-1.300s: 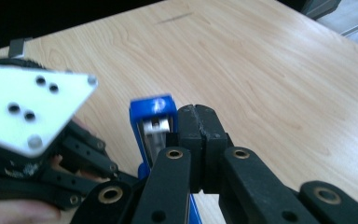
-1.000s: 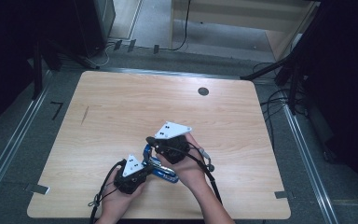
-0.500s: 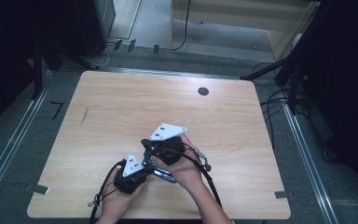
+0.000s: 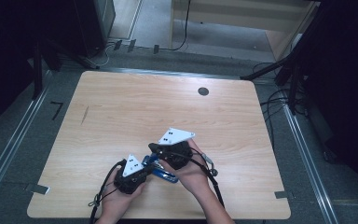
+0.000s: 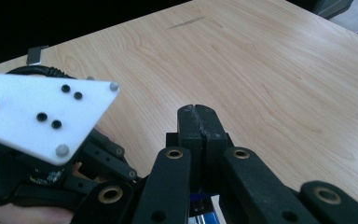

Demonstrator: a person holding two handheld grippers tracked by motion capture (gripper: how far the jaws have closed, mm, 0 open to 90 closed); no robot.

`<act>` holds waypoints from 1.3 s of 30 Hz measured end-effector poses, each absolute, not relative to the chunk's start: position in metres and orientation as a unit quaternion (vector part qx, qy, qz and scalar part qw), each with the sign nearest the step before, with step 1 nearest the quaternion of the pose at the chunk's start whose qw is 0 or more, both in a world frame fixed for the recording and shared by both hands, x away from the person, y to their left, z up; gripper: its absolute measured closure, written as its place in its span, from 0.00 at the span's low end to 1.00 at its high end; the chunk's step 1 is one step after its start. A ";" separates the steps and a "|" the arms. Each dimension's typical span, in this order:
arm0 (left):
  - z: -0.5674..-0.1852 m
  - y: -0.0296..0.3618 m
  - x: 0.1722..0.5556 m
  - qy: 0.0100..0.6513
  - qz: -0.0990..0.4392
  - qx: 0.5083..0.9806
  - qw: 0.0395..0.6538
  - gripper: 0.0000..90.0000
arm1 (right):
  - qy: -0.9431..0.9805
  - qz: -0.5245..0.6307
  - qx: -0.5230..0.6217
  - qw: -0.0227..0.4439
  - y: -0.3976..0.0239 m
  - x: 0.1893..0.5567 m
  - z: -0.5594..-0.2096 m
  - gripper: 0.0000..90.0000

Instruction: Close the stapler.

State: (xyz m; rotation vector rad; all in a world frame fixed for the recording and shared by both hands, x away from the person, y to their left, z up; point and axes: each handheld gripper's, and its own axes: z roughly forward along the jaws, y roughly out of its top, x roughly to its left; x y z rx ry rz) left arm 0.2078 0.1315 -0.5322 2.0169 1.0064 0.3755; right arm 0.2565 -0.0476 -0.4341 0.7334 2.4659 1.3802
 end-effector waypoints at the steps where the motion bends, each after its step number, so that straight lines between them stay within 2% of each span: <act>1: -0.532 0.131 0.208 0.401 0.149 0.803 0.415 1.00 | 0.839 0.470 0.250 0.111 -0.049 0.256 -0.435 1.00; 39: -0.532 0.131 0.205 0.382 0.143 0.813 0.415 1.00 | 0.819 0.468 0.314 0.104 -0.110 0.230 -0.495 1.00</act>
